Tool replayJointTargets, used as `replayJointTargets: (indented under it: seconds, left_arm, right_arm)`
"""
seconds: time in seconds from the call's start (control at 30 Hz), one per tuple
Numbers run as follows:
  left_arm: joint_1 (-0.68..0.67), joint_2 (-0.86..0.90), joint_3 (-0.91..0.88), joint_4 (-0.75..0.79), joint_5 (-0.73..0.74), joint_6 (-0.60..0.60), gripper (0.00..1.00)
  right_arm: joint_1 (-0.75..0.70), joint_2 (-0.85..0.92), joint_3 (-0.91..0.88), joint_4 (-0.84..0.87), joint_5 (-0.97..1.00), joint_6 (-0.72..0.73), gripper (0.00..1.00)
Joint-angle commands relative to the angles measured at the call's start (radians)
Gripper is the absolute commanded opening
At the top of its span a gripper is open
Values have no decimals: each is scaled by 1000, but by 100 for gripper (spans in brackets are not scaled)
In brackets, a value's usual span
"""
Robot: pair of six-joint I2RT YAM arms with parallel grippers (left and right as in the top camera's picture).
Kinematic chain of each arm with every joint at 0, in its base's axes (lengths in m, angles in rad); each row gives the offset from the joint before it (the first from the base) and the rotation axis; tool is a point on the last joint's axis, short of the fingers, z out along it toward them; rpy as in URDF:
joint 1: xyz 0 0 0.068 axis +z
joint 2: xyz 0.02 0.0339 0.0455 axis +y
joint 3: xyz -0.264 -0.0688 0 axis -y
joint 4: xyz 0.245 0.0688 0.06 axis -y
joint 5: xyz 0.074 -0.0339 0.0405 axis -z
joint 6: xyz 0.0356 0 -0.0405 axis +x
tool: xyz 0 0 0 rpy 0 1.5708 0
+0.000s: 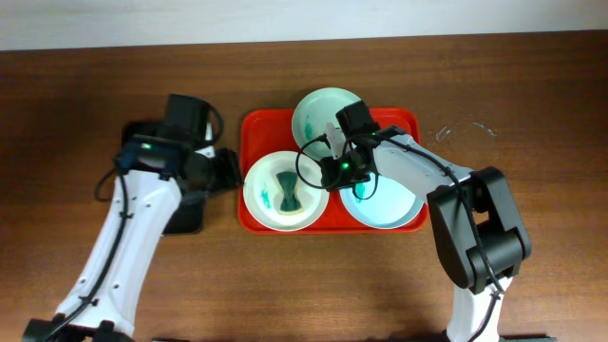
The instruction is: Clean dirty plates on tray and stack at the side
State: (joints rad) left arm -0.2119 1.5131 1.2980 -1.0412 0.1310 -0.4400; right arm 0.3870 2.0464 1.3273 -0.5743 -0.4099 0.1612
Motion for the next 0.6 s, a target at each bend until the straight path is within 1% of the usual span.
replayJointTargets:
  seconds: [0.0,0.03,0.1,0.27,0.37,0.43,0.57]
  left_arm:
    - [-70,14,-82,77,80,38,32]
    - [-87,19,-101,108,80,37,37]
    - [-117,29,-129,170,83,26,39]
    - [-171,83,-153,302,82,-27,37]
    - [-199,163,-153,384,83,-54,39]
    - [-216,215,-153,423,83,-54,40]
    - [-245,286,-153,452,81,-53,42]
  right_arm:
    - [6,17,-9,-5,-11,4,4]
    - [6,17,-9,-5,-19,5,4]
    - [6,17,-9,-5,-31,5,4]
    - [7,17,-9,-4,-23,21,4]
    - [8,17,-8,-4,-17,31,4]
    - [9,17,-8,-6,18,39,4]
    - [18,17,-8,-8,42,38,4]
